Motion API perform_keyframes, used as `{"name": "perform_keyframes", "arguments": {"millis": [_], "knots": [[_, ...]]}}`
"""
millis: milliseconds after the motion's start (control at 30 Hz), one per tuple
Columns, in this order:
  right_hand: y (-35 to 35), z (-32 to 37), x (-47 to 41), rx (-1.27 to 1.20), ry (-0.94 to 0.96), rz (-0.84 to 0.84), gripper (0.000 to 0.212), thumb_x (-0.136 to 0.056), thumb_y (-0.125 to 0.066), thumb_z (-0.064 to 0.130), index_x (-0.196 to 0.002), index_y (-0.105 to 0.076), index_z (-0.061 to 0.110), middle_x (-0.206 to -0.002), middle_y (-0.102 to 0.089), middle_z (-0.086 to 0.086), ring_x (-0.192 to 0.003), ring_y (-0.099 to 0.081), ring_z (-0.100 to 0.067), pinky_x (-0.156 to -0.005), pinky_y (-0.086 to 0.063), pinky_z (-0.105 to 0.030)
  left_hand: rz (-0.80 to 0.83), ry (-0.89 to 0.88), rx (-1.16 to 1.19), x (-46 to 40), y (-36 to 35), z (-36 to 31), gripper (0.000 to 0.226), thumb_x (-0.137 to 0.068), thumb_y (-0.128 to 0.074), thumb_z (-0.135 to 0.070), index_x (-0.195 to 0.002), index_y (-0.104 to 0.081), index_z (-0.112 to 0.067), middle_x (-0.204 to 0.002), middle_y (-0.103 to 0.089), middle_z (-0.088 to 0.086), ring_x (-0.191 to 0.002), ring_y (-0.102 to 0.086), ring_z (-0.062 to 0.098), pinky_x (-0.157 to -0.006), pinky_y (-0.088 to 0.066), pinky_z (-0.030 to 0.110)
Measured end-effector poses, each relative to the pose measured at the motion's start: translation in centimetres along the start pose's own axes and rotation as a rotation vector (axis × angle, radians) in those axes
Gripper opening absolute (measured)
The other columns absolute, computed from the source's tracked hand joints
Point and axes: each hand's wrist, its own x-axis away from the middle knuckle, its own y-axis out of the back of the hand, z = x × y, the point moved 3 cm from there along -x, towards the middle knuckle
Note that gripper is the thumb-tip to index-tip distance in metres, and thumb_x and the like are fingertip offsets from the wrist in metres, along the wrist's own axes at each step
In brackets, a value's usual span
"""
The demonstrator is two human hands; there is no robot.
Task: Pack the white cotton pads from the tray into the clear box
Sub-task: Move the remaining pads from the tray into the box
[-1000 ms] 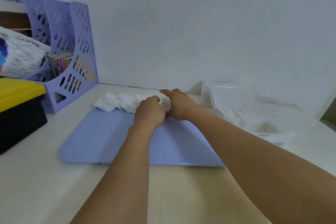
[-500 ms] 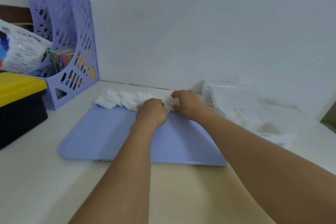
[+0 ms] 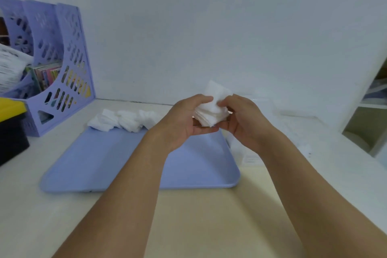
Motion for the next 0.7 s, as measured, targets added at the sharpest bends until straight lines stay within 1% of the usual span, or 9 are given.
{"name": "perform_keyframes", "arguments": {"millis": [100,167,200,333,433,533,600,667,700], "knots": [[2.4,0.7,1.0,0.054,0.029,-0.027,0.022,-0.092,-0.052,0.001,-0.101,-0.071,0.005,-0.101,-0.075,-0.014,-0.09,-0.073,-0.027,-0.086,-0.062,-0.045,0.09,-0.058,-0.043,-0.4,-1.3,0.5,0.032,-0.091,-0.056,-0.002,-0.122,-0.065,-0.005,-0.116,-0.071,0.018,-0.102,-0.071,0.031,-0.081,-0.062,0.039],[3.2,0.8,1.2,0.08,0.026,-0.008,0.024,-0.092,-0.051,0.002,-0.105,-0.072,0.006,-0.108,-0.075,-0.018,-0.091,-0.072,-0.027,-0.088,-0.06,-0.047,0.091,-0.116,-0.13,-0.5,-1.8,0.6,0.039,-0.093,-0.053,0.008,-0.127,-0.062,-0.007,-0.12,-0.071,0.017,-0.108,-0.071,0.03,-0.083,-0.061,0.037],[3.5,0.8,1.2,0.104,0.025,0.005,0.026,-0.092,-0.051,0.004,-0.107,-0.072,0.007,-0.11,-0.075,-0.016,-0.092,-0.072,-0.027,-0.088,-0.06,-0.047,0.082,-0.133,-0.159,-0.6,-1.9,0.8,0.043,-0.092,-0.053,0.011,-0.129,-0.061,-0.008,-0.121,-0.07,0.018,-0.11,-0.07,0.03,-0.084,-0.061,0.037],[3.6,0.8,1.4,0.211,0.034,0.033,0.03,-0.094,-0.058,0.019,-0.12,-0.07,0.008,-0.116,-0.075,-0.01,-0.104,-0.073,-0.025,-0.086,-0.061,-0.04,0.024,-0.169,-0.247,-0.5,-2.2,1.3,0.046,-0.09,-0.055,0.012,-0.128,-0.063,-0.012,-0.117,-0.072,0.016,-0.109,-0.071,0.027,-0.089,-0.06,0.038],[3.3,0.7,1.7,0.27,0.057,0.035,0.031,-0.094,-0.067,0.027,-0.12,-0.07,0.011,-0.111,-0.077,-0.006,-0.103,-0.074,-0.021,-0.087,-0.061,-0.037,0.015,-0.186,-0.281,-0.7,-2.4,1.7,0.046,-0.09,-0.052,0.013,-0.126,-0.063,-0.013,-0.117,-0.072,0.016,-0.109,-0.071,0.026,-0.089,-0.06,0.038],[3.0,0.2,1.5,0.257,0.061,0.032,0.03,-0.095,-0.066,0.024,-0.121,-0.07,0.009,-0.112,-0.077,-0.008,-0.104,-0.074,-0.022,-0.088,-0.061,-0.038,-0.016,-0.208,-0.32,-1.0,-2.3,2.0,0.046,-0.09,-0.052,0.013,-0.127,-0.063,-0.013,-0.116,-0.072,0.018,-0.109,-0.071,0.027,-0.09,-0.06,0.039],[3.1,0.0,1.4,0.233,0.052,0.033,0.029,-0.097,-0.062,0.02,-0.122,-0.07,0.007,-0.113,-0.076,-0.009,-0.105,-0.074,-0.023,-0.089,-0.061,-0.038,-0.061,-0.225,-0.351,-1.1,-2.3,2.2,0.045,-0.09,-0.053,0.012,-0.126,-0.063,-0.014,-0.113,-0.072,0.017,-0.107,-0.071,0.026,-0.086,-0.061,0.035],[3.0,-0.2,1.5,0.216,0.035,0.033,0.028,-0.098,-0.059,0.017,-0.121,-0.071,0.008,-0.113,-0.077,-0.008,-0.105,-0.073,-0.022,-0.092,-0.06,-0.038,-0.114,-0.25,-0.388,-1.2,-2.4,2.4,0.043,-0.089,-0.054,0.01,-0.121,-0.064,-0.017,-0.108,-0.073,0.011,-0.104,-0.071,0.024,-0.08,-0.062,0.03],[2.8,-0.2,1.6,0.218,0.027,0.037,0.028,-0.097,-0.058,0.017,-0.12,-0.071,0.008,-0.112,-0.077,-0.008,-0.105,-0.073,-0.022,-0.093,-0.06,-0.038,-0.154,-0.276,-0.429,-1.2,-2.3,2.5,0.04,-0.089,-0.055,0.008,-0.117,-0.065,-0.02,-0.106,-0.073,0.007,-0.103,-0.071,0.022,-0.079,-0.062,0.031]]}}
